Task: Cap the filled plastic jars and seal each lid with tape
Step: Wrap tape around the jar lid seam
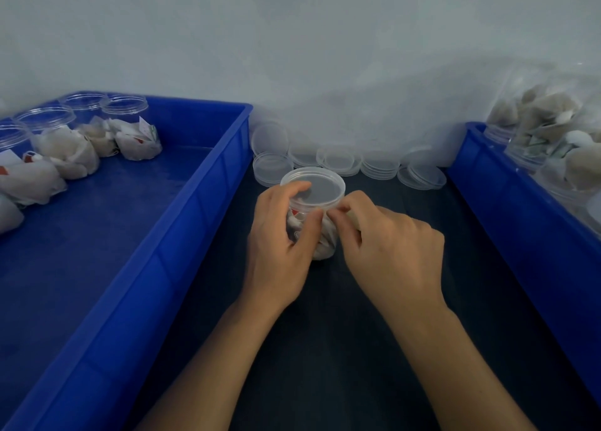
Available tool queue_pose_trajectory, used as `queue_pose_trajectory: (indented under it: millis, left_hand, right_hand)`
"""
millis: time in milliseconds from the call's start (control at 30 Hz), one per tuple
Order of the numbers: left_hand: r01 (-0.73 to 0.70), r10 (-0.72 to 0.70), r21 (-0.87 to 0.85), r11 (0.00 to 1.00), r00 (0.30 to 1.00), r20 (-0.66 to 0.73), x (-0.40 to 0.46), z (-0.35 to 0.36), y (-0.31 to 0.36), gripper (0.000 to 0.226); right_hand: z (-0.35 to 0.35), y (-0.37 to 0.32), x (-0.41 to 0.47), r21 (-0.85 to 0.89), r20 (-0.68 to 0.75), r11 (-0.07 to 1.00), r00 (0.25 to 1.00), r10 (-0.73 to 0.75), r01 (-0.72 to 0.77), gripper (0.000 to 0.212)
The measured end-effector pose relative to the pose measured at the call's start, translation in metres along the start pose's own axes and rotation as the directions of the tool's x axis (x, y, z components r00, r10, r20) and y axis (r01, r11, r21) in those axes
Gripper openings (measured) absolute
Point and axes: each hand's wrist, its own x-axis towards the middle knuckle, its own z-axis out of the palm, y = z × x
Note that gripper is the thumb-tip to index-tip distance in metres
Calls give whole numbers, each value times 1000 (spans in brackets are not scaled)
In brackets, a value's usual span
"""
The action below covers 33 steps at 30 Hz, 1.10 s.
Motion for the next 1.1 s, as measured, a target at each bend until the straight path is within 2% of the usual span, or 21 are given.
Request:
queue_pose_trajectory:
  millis: [233,433,633,867,967,1100]
  left_hand:
    - [-12,14,19,1000,993,-117,-1,-3,9,29]
    - [-38,47,73,997,992,-116,0,-5,17,34]
    - [-16,26,100,995,995,-96,5,-11,21,26]
    - [96,-97,-53,994,995,-12,7,-15,25,16]
    - [158,-156,-155,975,987,29,8,-15,28,16]
    - [195,-179,-190,962,979,99,9,-17,26,21]
  right_hand:
    - [-6,-9,2,27,97,1000,995,8,-11,35]
    - [-11,-10,2,36,113,999,994,8,-12,33]
    - [-13,-11,2,5,93,1000,995,25,-25,31]
    - [-8,-6,3,-9,125,1000,992,31,-30,33]
    - [-8,-4,3,-7,140,999,989,48,-47,37]
    - [-10,-3,2,-24,196,999,979,47,-43,44]
